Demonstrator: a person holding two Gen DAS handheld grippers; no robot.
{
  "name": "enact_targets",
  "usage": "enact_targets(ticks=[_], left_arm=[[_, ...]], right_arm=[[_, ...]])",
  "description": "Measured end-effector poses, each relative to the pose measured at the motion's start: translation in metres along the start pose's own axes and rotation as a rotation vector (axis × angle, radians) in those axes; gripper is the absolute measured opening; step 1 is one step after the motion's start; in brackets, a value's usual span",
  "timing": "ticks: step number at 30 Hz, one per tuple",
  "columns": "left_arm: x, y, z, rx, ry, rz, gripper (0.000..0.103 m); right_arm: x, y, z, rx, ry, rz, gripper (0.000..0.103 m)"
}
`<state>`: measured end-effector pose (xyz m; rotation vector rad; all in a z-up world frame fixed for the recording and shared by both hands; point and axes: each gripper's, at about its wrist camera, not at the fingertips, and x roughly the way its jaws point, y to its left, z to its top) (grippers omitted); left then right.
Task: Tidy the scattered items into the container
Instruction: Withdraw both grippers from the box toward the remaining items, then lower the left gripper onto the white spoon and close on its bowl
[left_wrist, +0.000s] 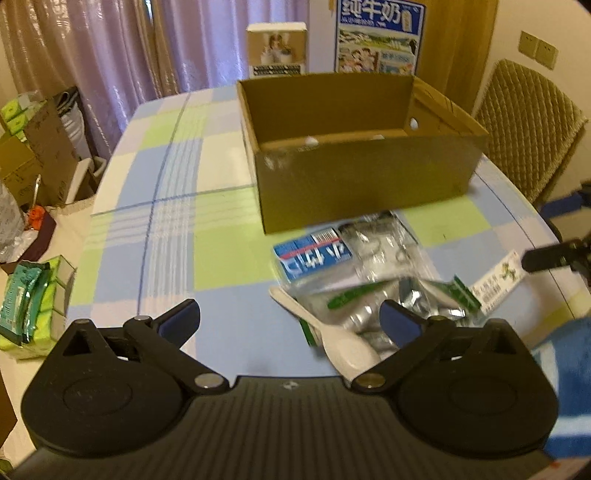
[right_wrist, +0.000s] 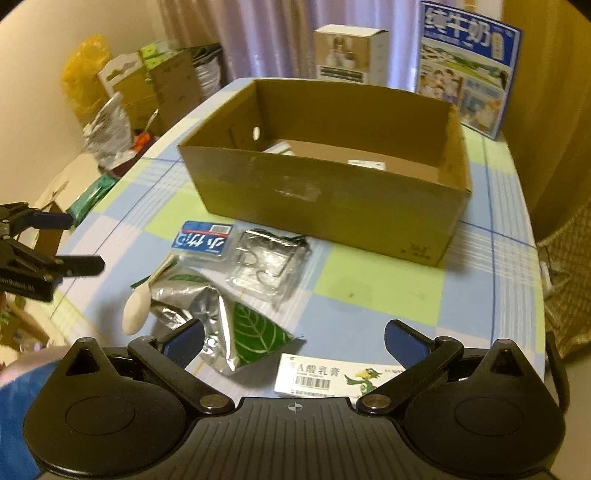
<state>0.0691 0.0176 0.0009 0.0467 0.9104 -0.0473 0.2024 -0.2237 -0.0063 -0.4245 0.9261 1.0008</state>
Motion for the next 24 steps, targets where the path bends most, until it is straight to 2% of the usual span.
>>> enact_targets(ticks=[7,10,18,24], left_arm=[[0.015,-0.009,-0.010,0.033,0.033,-0.043,0.101],[0.023,-0.014,-0.011,0.047,0.050,-0.051,0.097],[0.047,-0.023,-0.015,0.045,0.113,-0.088,0.081],[0.058,-0.019,-0.015,0.028,0.138,-0.069,0.072]], right_arm=[[0.017,0.006,0.002,-0.060,0.028,0.013,0.101],[0.024,0.005,0.004,-0.070,0.038,0.015,0.101],[0.041,0.005,0.008,-0.088,0.071,0.019,0.101],[0.053,0.007,0.009,-0.104,0.096,0.027,0.101]])
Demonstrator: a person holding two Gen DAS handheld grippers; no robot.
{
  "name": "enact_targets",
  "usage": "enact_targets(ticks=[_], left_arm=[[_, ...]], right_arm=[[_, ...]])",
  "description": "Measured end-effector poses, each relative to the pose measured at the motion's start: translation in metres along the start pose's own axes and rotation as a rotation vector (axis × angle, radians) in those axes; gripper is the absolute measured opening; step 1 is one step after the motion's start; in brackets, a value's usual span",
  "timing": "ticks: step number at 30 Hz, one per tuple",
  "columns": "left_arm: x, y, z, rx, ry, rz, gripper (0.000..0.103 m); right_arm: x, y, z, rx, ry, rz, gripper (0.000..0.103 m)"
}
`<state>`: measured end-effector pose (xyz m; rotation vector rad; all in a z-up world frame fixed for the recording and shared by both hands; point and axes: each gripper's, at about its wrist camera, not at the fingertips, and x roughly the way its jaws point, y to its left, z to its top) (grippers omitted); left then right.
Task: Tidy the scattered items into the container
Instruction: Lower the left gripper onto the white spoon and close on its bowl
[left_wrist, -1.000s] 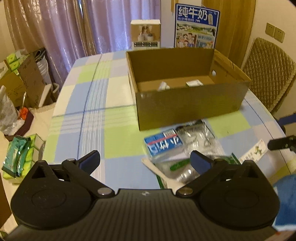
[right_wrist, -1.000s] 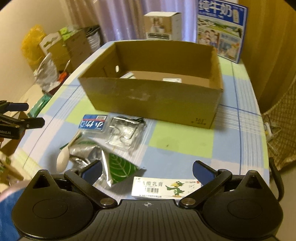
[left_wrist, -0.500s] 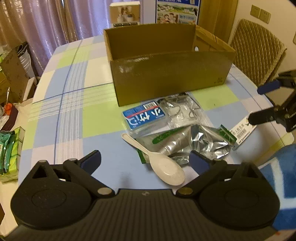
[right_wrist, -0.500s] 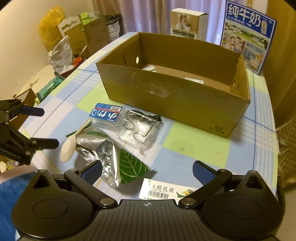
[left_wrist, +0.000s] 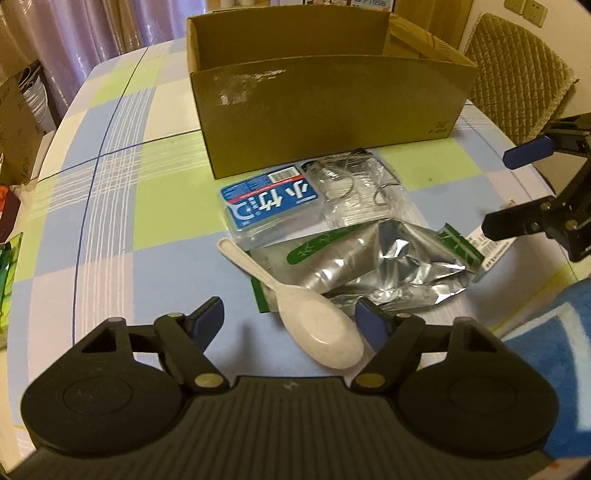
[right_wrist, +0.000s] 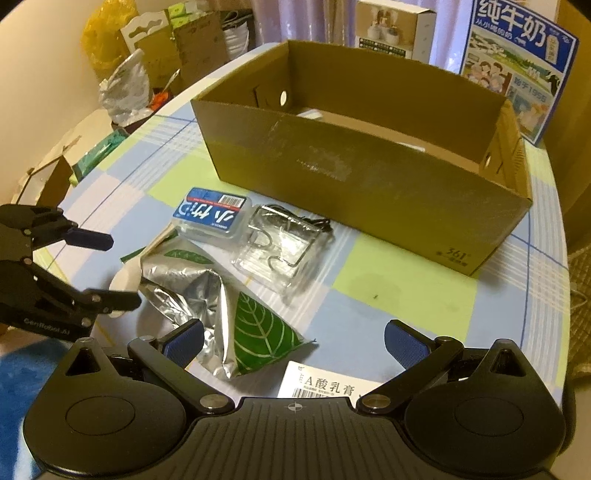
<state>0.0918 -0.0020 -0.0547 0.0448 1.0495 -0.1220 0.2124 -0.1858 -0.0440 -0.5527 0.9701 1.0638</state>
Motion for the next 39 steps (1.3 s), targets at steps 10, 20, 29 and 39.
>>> enact_targets(ticks=[10,20,29,39], left_arm=[[0.002,0.013,-0.009,-0.011,0.023,0.008,0.046],[0.003,0.039,-0.019,-0.053,0.029,0.023,0.037],[0.010,0.048,-0.029,-0.087,0.048,0.019,0.038],[0.017,0.038,-0.021,-0.100,0.033,0.001,0.051]], right_arm=[[0.013,0.007,0.003,-0.043,0.029,0.018,0.101],[0.020,0.014,0.004,-0.066,0.047,0.023,0.101],[0.031,0.023,0.008,-0.087,0.064,0.033,0.101],[0.039,0.026,0.011,-0.098,0.076,0.036,0.101]])
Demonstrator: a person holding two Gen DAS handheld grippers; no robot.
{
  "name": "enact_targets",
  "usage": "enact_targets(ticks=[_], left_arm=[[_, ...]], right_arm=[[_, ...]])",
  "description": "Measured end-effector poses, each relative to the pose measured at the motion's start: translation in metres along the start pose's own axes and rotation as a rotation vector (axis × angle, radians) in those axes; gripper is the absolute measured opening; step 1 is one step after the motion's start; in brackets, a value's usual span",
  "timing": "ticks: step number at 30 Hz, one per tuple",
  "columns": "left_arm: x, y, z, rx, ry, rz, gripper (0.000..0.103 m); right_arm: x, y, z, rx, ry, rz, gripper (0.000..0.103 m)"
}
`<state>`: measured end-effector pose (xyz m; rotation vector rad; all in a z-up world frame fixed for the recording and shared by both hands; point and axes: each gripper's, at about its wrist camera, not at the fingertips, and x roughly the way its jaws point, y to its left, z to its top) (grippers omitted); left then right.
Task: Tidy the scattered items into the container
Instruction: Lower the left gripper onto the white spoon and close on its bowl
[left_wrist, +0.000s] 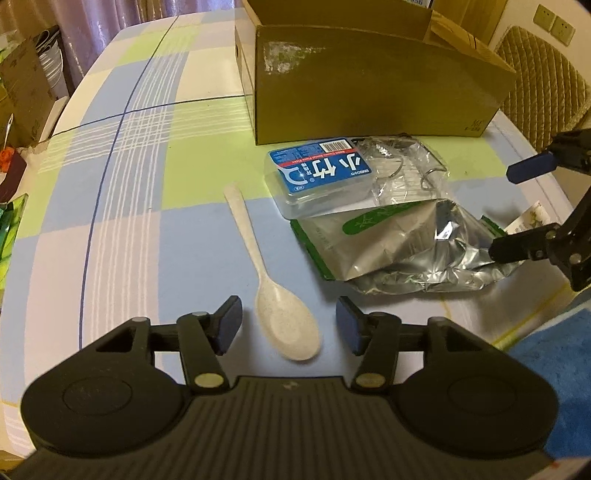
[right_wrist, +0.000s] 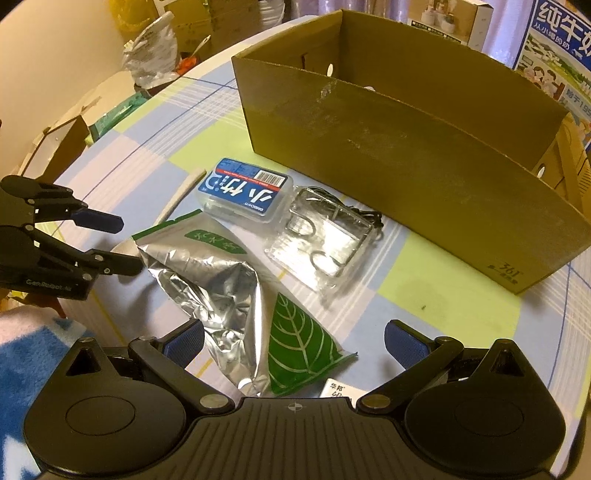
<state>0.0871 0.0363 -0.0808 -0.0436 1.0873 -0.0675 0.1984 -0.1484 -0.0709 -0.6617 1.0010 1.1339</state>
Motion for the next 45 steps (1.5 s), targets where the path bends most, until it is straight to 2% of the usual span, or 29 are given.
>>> enact_targets(ticks=[7,14,24,34,35,38,45], left_arm=[[0.011,0.006,-0.003,-0.010,0.033,0.024,0.048],[0.009,0.017,-0.005,-0.006,0.031,0.037,0.032],[0.009,0.024,-0.003,-0.074,0.038,-0.013,0.034],[0.009,0.020,-0.003,-0.045,0.050,0.009,0.033],[0.009,0.019,-0.003,-0.032,0.051,0.018,0.026],[0.008,0.018,-0.003,-0.009,0.049,0.029,0.025],[0.007,0.022,-0.006,-0.005,0.050,0.036,0.025]], right_arm=[[0.002,0.003,0.001,-0.024,0.009,0.019,0.101],[0.013,0.017,0.005,-0.139,0.027,0.056,0.101],[0.028,0.032,0.018,-0.259,0.052,0.085,0.101],[0.041,0.036,0.023,-0.302,0.080,0.103,0.101],[0.043,0.037,0.024,-0.308,0.086,0.105,0.101],[0.049,0.039,0.025,-0.325,0.100,0.116,0.101],[0.063,0.051,0.024,-0.439,0.132,0.107,0.101]])
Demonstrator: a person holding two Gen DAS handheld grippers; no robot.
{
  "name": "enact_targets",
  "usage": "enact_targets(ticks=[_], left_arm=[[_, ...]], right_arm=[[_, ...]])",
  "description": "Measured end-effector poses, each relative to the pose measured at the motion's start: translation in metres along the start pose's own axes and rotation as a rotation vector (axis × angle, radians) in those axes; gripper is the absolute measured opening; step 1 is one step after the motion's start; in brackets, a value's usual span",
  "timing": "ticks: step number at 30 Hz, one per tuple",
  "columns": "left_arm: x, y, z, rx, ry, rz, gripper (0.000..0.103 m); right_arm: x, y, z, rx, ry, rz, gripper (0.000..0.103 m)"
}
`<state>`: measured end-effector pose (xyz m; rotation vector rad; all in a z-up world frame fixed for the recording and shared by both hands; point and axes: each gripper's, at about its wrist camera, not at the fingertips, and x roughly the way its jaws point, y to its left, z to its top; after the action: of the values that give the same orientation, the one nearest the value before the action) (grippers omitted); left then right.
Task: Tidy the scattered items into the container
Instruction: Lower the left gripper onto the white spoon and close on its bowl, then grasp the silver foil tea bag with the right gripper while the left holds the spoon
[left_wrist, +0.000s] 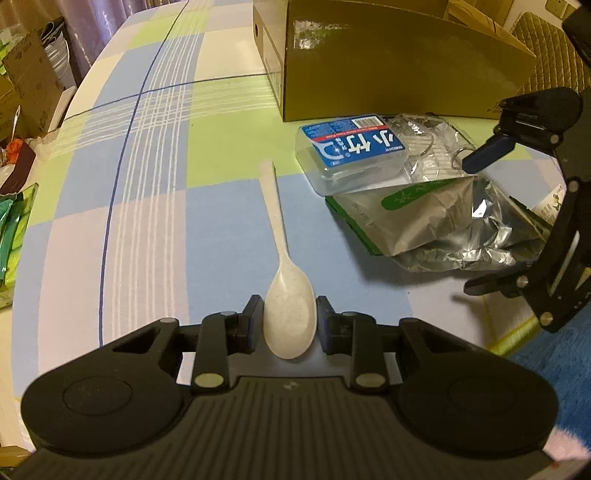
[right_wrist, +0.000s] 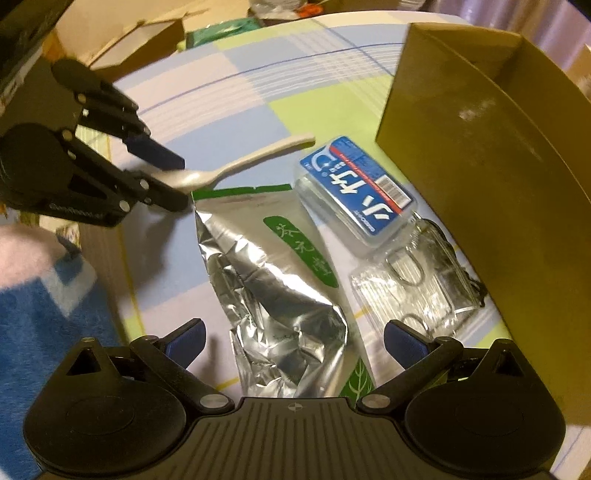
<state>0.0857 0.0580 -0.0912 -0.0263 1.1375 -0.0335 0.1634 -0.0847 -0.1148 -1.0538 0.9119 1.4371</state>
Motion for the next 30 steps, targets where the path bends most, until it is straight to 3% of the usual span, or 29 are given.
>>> enact_targets(ticks=[4,8,10,14,21,24,30], left_arm=[[-0.001,0.002,-0.001,-0.025,0.000,-0.011,0.026],[-0.001,0.004,0.000,-0.055,0.003,-0.031,0.027],[-0.001,0.005,0.000,-0.059,0.004,-0.036,0.029],[0.000,0.005,0.002,-0.082,0.005,-0.044,0.044],[0.002,0.003,0.002,-0.094,0.015,-0.029,0.041],[0.001,0.001,0.001,-0.087,0.018,-0.016,0.028],[-0.001,0.001,-0.002,-0.067,0.013,-0.017,0.028]], right_arm=[[0.011,0.001,0.004,-0.027,0.022,-0.006,0.100],[0.021,0.000,0.005,-0.027,0.042,0.000,0.088],[0.022,0.000,0.005,-0.022,0.036,0.010,0.087],[0.023,-0.002,0.004,-0.009,0.025,0.015,0.083],[0.019,-0.005,0.005,0.007,0.013,0.014,0.067],[0.017,-0.007,0.005,0.022,-0.001,0.008,0.061],[0.011,-0.007,0.004,0.040,-0.009,0.007,0.059]])
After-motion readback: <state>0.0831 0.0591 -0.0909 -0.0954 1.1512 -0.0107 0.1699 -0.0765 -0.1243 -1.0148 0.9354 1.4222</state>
